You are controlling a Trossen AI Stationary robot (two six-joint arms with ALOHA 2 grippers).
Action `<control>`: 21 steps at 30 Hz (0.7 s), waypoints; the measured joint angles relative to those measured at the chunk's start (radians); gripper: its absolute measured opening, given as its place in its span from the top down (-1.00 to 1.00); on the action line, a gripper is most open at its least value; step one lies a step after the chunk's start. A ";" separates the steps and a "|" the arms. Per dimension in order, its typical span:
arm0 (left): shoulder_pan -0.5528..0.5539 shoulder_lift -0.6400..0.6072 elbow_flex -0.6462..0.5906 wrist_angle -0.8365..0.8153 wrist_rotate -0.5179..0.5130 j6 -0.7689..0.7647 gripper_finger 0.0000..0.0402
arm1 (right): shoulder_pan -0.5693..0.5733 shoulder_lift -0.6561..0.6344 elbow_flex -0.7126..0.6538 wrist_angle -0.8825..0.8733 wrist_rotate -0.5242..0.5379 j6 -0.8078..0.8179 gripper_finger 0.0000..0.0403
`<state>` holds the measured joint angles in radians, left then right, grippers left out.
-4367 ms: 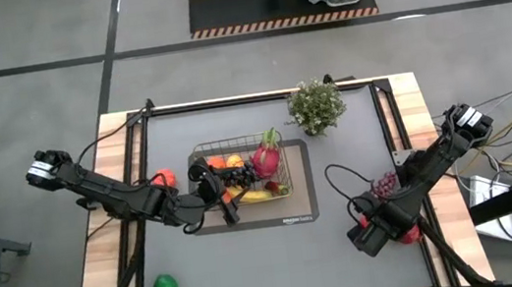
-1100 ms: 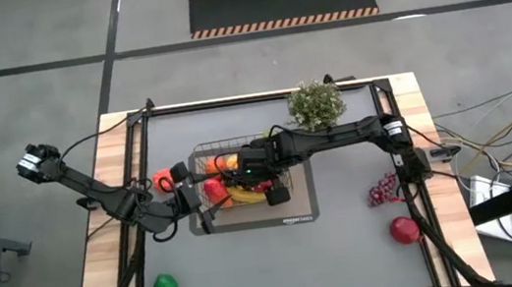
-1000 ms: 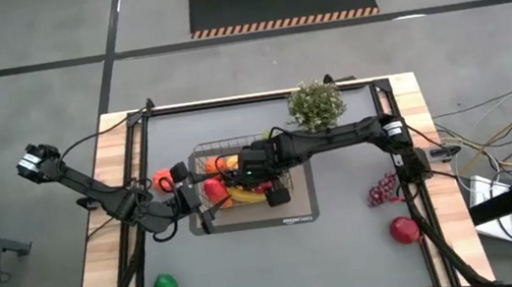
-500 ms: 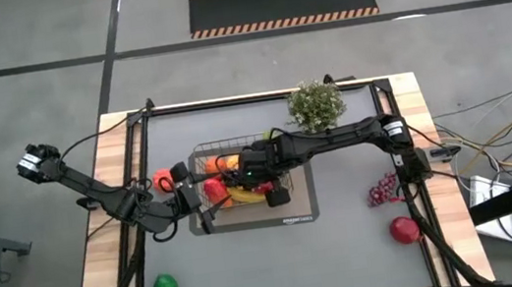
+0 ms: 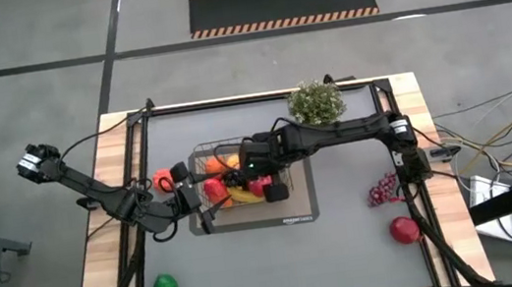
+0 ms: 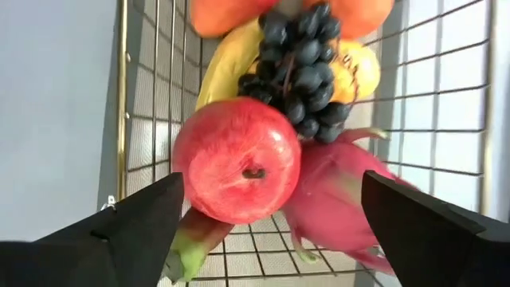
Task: Build produce basket
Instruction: Put the pumpkin into the wire basket
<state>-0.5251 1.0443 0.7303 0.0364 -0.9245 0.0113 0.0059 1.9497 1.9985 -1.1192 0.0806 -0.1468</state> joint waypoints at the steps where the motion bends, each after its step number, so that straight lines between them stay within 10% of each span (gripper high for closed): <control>1: 0.000 0.000 0.000 0.000 0.000 0.000 -0.41 | 0.000 -0.001 0.009 0.001 0.002 -0.002 -0.74; 21: 0.000 0.000 0.000 0.000 0.000 0.000 -0.41 | 0.005 -0.001 -0.161 0.206 0.016 -0.003 0.85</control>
<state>-0.5251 1.0443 0.7303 0.0364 -0.9241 0.0116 0.0107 1.9488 1.8378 -0.9128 0.0963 -0.1493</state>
